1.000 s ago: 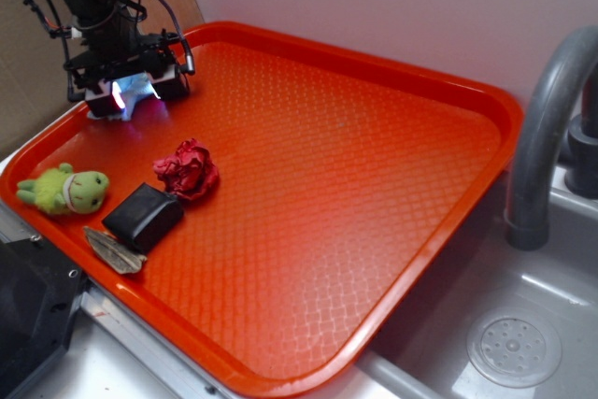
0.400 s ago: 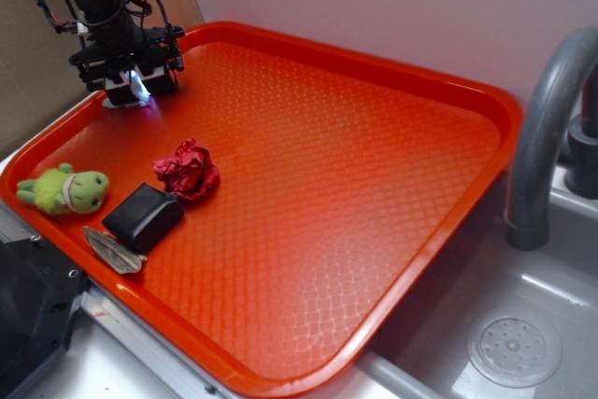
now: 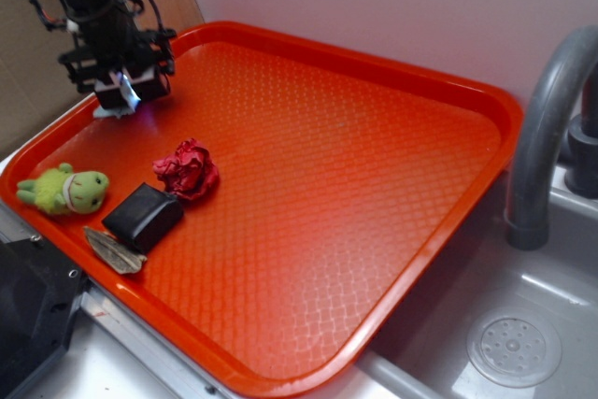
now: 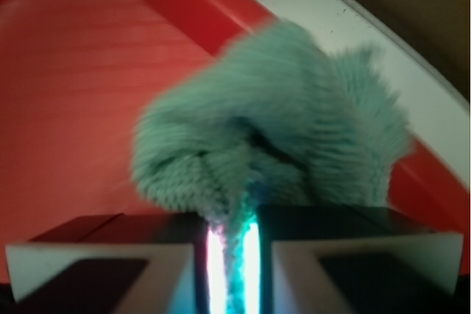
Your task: Grab the blue cloth.
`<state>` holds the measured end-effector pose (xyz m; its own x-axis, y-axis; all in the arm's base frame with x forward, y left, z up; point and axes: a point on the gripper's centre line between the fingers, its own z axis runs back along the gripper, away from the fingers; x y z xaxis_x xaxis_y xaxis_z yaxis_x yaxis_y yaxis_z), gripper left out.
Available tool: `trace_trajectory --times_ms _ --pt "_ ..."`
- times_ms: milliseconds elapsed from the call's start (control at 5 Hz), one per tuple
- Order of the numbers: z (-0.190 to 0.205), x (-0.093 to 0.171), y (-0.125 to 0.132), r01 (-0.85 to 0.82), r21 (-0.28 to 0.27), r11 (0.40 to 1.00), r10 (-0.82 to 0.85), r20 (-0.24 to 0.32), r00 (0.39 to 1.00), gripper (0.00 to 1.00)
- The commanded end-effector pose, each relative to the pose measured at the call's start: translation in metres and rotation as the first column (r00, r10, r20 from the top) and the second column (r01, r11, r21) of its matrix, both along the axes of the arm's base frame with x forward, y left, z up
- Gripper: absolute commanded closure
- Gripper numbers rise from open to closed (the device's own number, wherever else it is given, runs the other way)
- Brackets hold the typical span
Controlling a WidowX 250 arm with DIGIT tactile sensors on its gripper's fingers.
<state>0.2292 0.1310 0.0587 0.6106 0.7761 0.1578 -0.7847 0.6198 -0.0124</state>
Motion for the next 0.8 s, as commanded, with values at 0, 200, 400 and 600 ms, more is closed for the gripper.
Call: trace_trajectory --times_ms 0,200,400,600 --pt "0.111 -0.027 -0.061 0.337 -0.043 0.941 -0.325 0.171 0.930 1.00" --pt "0.161 -0.012 -0.090 0.469 -0.066 0.881 -0.454 0.162 0.876 1.00" --pt "0.181 -0.005 -0.093 0.476 -0.072 0.877 -0.458 0.176 0.871 1.00" --pt "0.167 -0.002 -0.088 0.465 -0.078 0.882 -0.449 0.158 0.879 1.00"
